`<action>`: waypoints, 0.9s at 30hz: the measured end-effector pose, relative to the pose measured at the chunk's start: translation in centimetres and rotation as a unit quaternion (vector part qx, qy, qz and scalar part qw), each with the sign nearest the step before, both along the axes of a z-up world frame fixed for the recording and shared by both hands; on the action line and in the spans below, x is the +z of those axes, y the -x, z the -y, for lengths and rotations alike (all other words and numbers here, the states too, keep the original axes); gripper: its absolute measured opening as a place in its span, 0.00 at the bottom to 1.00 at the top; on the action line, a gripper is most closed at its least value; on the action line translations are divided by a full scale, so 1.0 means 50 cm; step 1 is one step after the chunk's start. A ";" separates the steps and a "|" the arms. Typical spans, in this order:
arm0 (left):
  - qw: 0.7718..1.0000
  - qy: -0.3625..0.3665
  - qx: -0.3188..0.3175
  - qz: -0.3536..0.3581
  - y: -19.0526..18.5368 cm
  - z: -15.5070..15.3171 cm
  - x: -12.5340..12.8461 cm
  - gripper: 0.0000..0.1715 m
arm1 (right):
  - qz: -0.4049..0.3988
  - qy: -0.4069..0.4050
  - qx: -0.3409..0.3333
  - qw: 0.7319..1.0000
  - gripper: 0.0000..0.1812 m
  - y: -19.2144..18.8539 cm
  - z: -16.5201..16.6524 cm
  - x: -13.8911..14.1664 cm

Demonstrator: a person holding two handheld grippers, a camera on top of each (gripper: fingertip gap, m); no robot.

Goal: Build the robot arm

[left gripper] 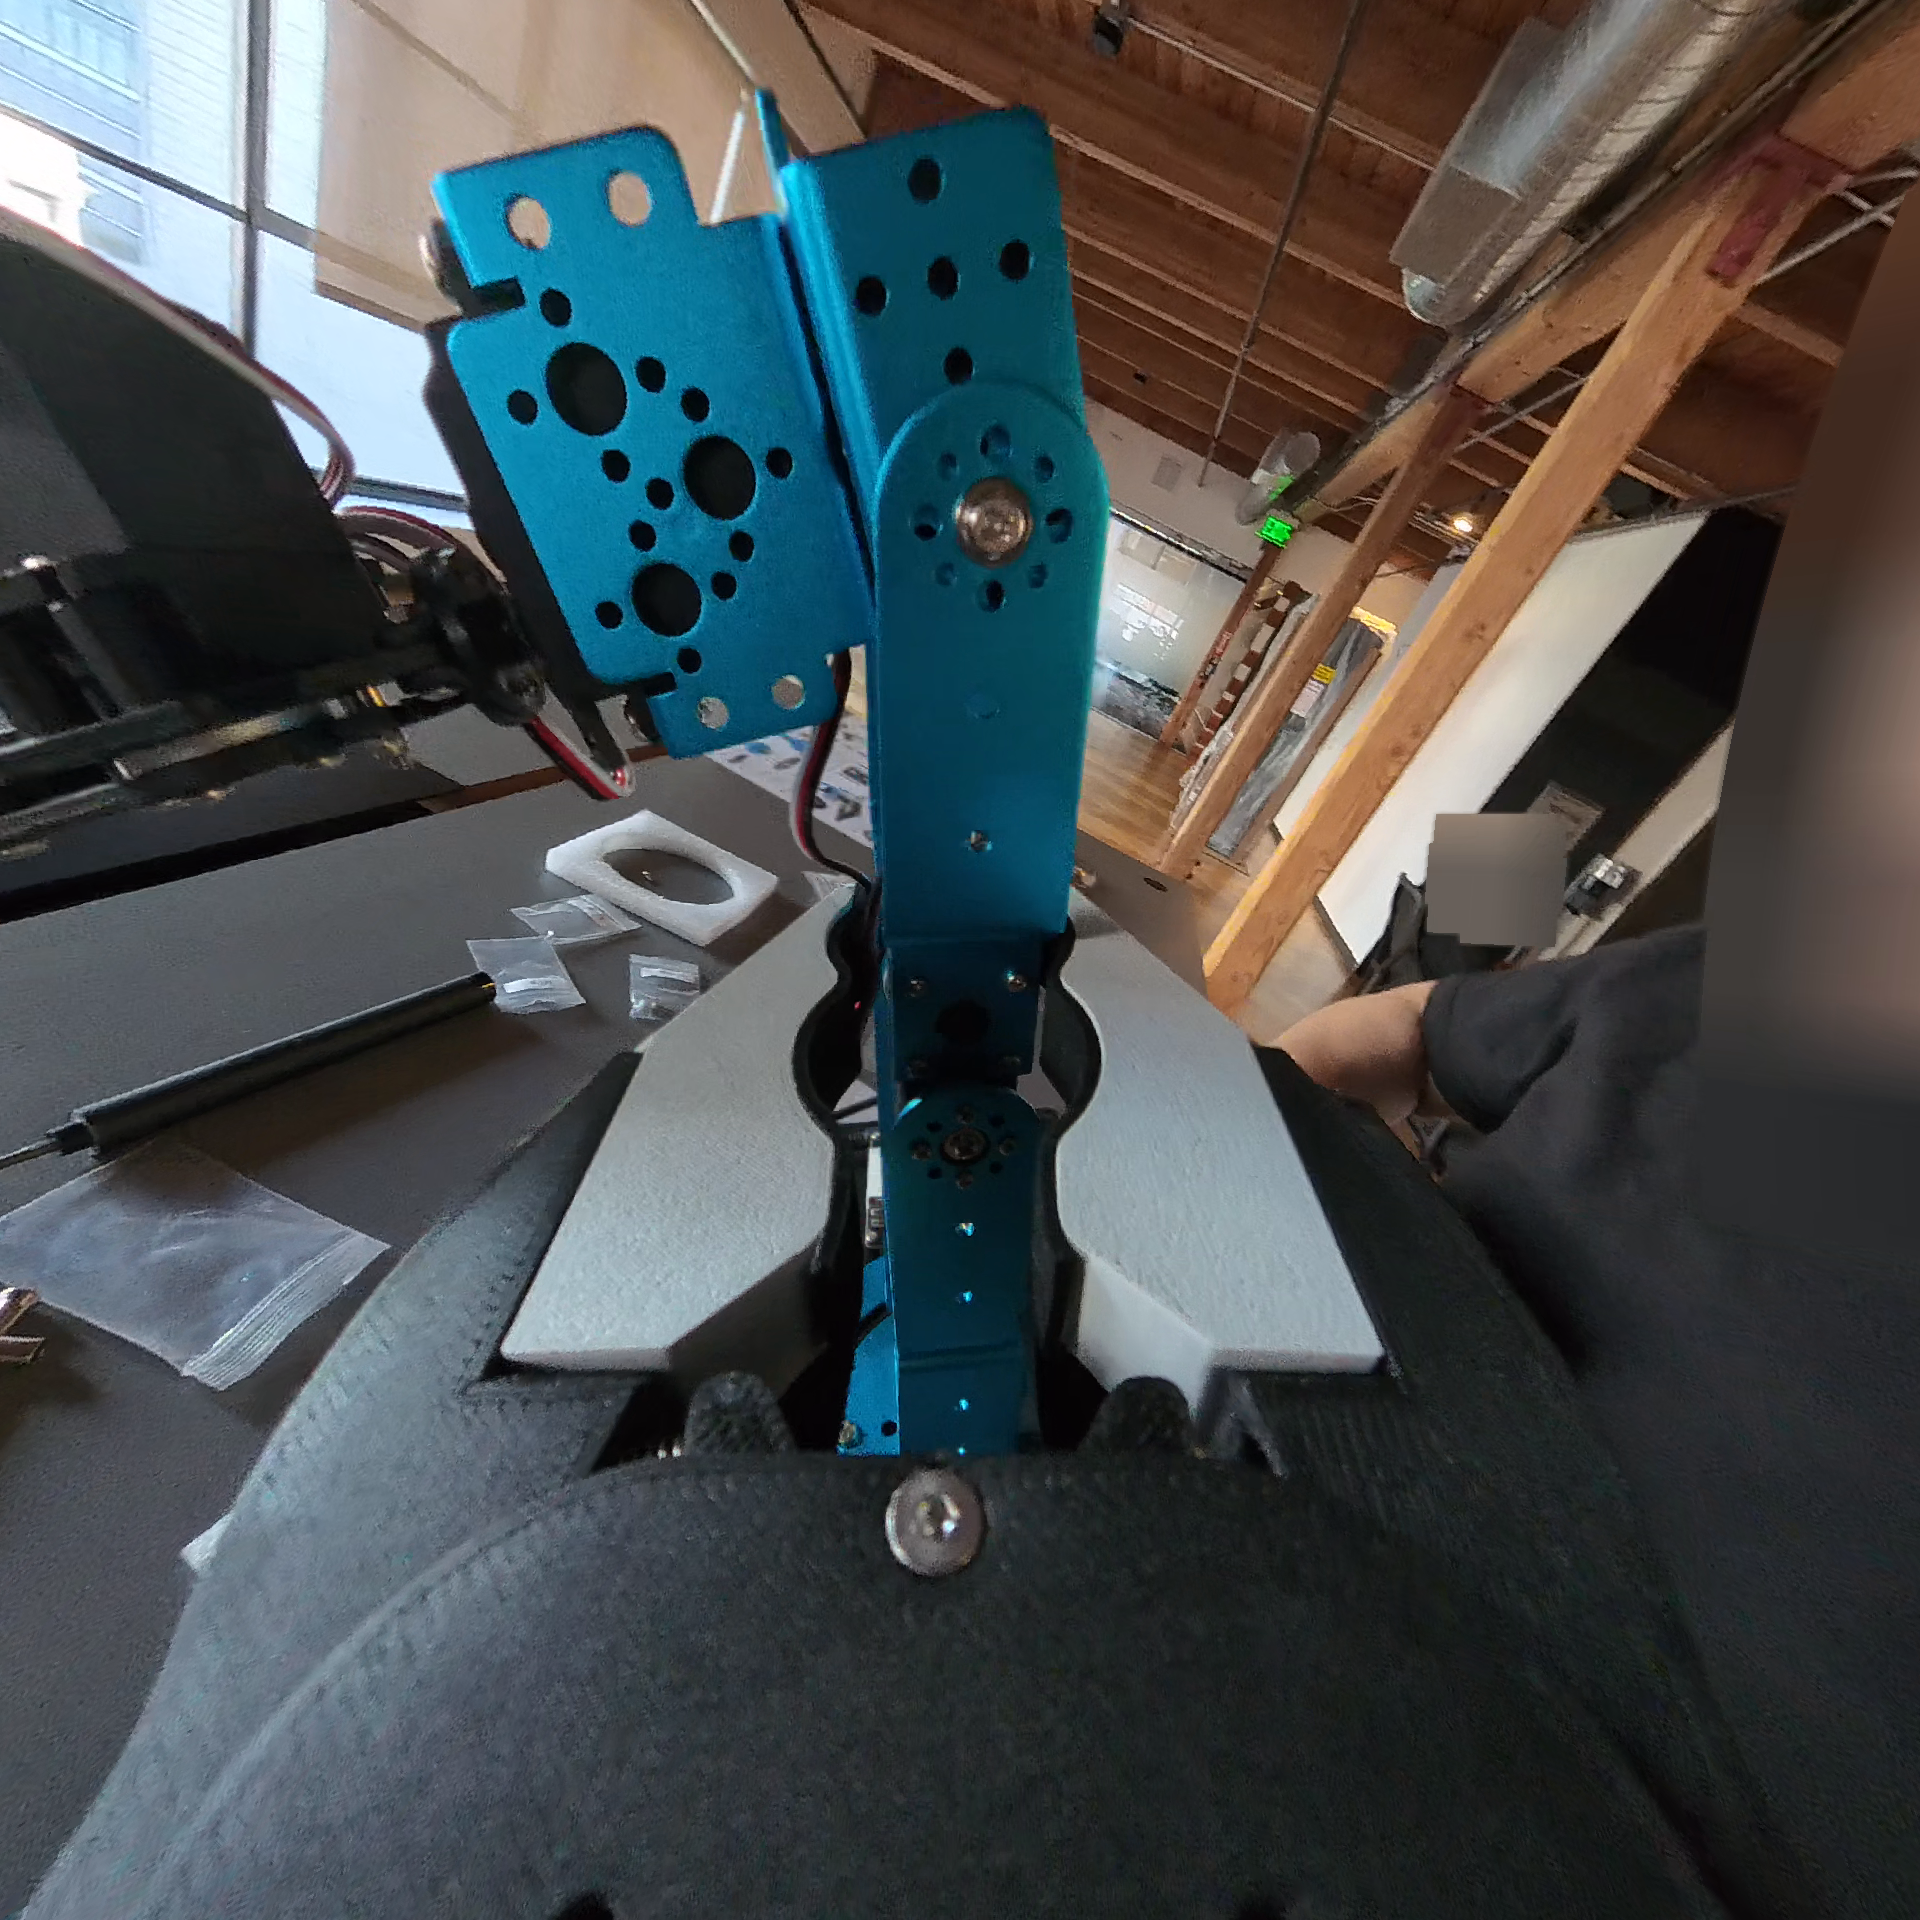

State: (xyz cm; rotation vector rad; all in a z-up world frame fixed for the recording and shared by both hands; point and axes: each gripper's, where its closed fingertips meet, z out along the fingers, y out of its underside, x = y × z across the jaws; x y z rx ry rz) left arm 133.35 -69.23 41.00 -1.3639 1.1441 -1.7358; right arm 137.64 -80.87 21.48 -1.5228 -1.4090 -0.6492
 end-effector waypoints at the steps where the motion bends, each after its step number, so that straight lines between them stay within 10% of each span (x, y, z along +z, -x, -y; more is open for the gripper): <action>1: 1.000 -0.001 -0.009 0.001 0.000 0.003 0.000 0.17 | -0.002 0.001 0.000 1.000 0.01 -0.003 0.000 -0.002; 18: 0.994 -0.013 -0.098 0.034 0.018 0.001 0.002 0.42 | -0.011 -0.019 -0.042 0.999 0.01 -0.006 0.003 -0.011; 27: 0.997 -0.063 -0.007 -0.038 -0.009 0.039 -0.004 0.25 | -0.060 -0.018 -0.055 0.997 0.01 -0.001 0.002 -0.009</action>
